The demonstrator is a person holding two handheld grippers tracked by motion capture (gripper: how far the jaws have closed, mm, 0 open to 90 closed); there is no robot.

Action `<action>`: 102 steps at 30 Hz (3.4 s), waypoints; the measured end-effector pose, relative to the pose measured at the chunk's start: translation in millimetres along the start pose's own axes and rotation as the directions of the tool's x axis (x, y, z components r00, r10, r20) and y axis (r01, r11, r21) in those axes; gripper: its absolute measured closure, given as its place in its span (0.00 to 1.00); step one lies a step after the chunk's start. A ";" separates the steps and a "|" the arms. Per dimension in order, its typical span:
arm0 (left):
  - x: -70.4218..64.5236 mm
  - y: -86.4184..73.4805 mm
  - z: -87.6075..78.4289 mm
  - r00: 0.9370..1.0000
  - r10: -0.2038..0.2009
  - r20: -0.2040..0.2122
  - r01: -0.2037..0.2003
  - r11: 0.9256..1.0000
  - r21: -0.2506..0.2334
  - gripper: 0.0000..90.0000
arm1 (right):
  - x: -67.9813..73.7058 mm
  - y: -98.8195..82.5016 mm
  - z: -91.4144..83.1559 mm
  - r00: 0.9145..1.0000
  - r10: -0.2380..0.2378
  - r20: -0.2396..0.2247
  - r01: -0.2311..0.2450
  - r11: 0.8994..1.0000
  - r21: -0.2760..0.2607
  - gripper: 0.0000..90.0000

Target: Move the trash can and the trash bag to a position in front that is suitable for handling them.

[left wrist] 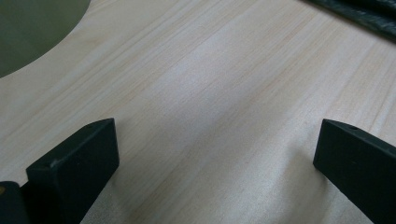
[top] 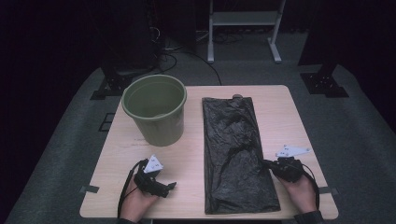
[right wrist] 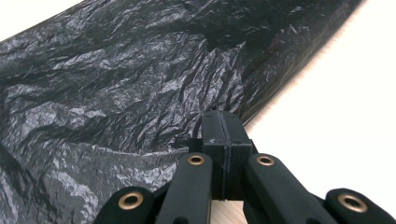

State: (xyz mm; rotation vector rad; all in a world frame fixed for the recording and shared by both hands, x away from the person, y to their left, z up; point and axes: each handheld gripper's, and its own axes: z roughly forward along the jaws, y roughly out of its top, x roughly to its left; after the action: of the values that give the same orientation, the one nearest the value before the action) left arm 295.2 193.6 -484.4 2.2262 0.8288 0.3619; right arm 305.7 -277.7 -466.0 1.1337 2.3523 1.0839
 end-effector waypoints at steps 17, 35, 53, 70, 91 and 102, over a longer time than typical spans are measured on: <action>-0.4 -0.3 -0.2 1.000 -0.001 -0.001 0.001 1.000 -0.001 0.00 | -38.7 -25.1 -31.6 0.993 0.064 0.097 -0.066 0.998 0.016 1.00; -0.3 -0.3 -0.2 1.000 -0.001 0.000 0.001 1.000 -0.001 0.00 | -27.9 -13.2 -37.5 0.992 0.106 0.072 -0.102 0.993 -0.055 0.55; -0.3 -0.3 -0.2 1.000 -0.001 -0.001 0.001 1.000 -0.001 0.00 | 16.7 3.9 18.4 1.000 -0.023 0.020 0.021 0.996 0.089 0.58; -0.3 -0.3 -0.2 1.000 -0.001 0.000 0.001 1.000 -0.001 0.00 | -7.2 -15.5 -8.2 0.996 -0.012 0.092 0.003 0.995 0.099 0.99; -1.3 0.1 -3.6 1.000 -0.008 -0.005 0.008 1.000 0.002 0.00 | -9.6 -20.1 7.1 0.995 0.031 0.097 -0.034 0.999 0.029 0.11; -4.2 17.0 -20.5 0.999 -0.009 0.052 0.012 0.999 -0.047 0.00 | -10.1 -21.4 6.9 0.995 0.039 0.093 -0.041 0.999 0.023 0.11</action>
State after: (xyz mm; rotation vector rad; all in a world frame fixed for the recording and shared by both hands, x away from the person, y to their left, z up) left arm 290.0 192.7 -458.0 2.1771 0.7959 0.3144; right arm 304.6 -290.6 -487.0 1.2182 2.2869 0.9957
